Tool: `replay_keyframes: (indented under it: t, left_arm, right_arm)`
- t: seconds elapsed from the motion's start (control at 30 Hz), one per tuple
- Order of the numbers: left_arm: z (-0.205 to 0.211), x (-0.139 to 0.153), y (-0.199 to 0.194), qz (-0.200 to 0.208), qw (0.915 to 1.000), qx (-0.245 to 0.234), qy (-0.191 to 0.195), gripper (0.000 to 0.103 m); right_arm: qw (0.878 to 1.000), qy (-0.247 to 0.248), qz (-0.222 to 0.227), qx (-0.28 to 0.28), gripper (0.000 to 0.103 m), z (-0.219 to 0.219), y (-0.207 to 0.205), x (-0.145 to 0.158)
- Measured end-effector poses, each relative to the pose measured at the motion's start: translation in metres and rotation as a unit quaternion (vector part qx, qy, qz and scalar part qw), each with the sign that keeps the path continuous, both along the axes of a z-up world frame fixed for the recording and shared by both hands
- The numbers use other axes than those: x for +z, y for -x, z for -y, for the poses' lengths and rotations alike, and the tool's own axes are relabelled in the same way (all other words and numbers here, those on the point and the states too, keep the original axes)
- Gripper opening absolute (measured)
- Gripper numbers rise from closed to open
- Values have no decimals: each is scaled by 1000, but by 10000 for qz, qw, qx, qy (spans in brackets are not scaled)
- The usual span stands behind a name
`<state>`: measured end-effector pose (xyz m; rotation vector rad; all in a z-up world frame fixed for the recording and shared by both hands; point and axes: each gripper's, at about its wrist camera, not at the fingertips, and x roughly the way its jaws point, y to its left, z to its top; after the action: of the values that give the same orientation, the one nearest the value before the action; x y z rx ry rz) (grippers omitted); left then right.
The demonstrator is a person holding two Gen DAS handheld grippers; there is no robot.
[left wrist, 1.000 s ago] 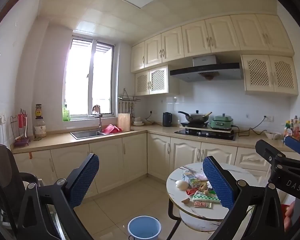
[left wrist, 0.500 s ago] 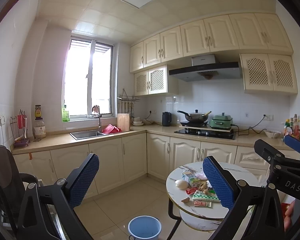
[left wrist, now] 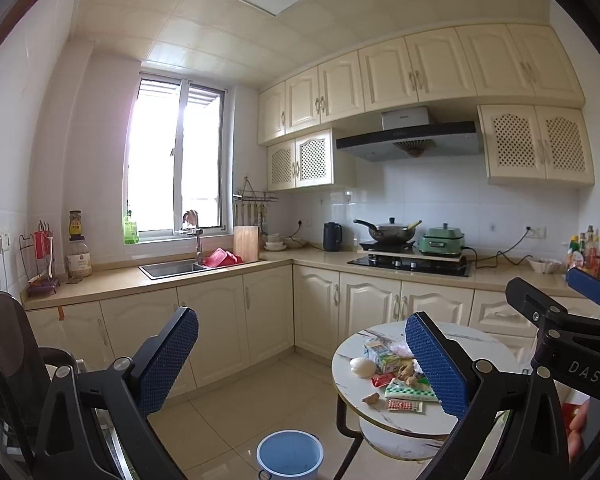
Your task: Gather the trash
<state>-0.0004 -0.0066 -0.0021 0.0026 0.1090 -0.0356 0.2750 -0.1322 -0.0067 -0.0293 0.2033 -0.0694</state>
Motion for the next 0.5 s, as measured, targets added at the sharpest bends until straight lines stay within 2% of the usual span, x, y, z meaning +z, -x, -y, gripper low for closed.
replay_keyframes:
  t: [0.5]
  left_arm:
    - [1,-2,0,-33,10000,1,-16,102]
  right_arm:
    - [10000,-21,-91,-18,103,3,-7,-4]
